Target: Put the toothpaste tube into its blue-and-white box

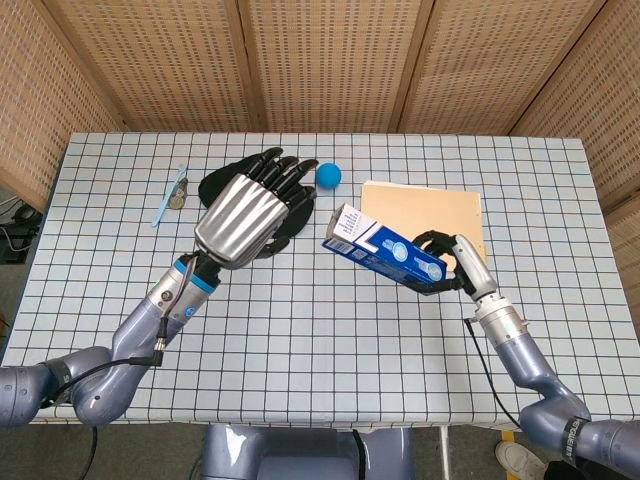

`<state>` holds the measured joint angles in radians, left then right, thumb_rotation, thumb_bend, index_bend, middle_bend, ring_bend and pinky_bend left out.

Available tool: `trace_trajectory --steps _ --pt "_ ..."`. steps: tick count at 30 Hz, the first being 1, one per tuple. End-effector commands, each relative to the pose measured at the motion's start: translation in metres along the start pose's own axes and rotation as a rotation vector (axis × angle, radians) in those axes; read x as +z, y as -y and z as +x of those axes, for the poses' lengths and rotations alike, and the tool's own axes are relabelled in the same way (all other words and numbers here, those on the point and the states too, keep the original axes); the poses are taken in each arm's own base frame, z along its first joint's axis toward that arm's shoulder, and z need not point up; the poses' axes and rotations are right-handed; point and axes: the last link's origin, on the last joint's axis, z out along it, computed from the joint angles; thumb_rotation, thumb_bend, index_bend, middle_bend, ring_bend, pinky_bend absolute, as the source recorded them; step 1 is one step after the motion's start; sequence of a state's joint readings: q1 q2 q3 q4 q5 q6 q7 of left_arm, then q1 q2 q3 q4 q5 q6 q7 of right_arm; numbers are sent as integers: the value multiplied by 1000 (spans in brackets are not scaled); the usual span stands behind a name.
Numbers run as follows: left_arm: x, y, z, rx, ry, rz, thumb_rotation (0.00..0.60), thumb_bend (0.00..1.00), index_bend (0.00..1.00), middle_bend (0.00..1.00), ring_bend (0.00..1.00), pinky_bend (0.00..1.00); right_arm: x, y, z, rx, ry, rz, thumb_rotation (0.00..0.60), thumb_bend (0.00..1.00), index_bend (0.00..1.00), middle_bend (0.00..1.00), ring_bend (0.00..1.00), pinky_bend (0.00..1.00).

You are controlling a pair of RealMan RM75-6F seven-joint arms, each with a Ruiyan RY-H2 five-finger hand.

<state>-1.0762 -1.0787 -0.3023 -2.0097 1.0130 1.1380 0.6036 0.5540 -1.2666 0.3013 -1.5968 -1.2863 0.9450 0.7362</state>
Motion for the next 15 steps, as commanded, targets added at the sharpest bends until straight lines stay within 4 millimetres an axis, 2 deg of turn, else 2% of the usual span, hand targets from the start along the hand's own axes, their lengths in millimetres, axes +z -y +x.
trace_trajectory --steps 1,7,11,15 --pt "-17 12 -7 -20 11 24 600 195 314 138 156 120 -1 -3 0 -11 -4 -3 600 173 701 508 533 566" --pt "-56 31 -26 -54 51 80 600 195 324 137 156 121 -8 -17 4 -116 -24 -29 600 172 700 507 533 565" --pt "-95 48 -50 -85 93 143 600 195 331 137 156 122 -18 -35 2 -255 -33 -78 600 173 699 507 533 565" --pt "-123 60 -67 -107 103 186 600 195 331 137 156 123 -29 -55 -5 -323 -34 -148 600 172 699 508 533 566"
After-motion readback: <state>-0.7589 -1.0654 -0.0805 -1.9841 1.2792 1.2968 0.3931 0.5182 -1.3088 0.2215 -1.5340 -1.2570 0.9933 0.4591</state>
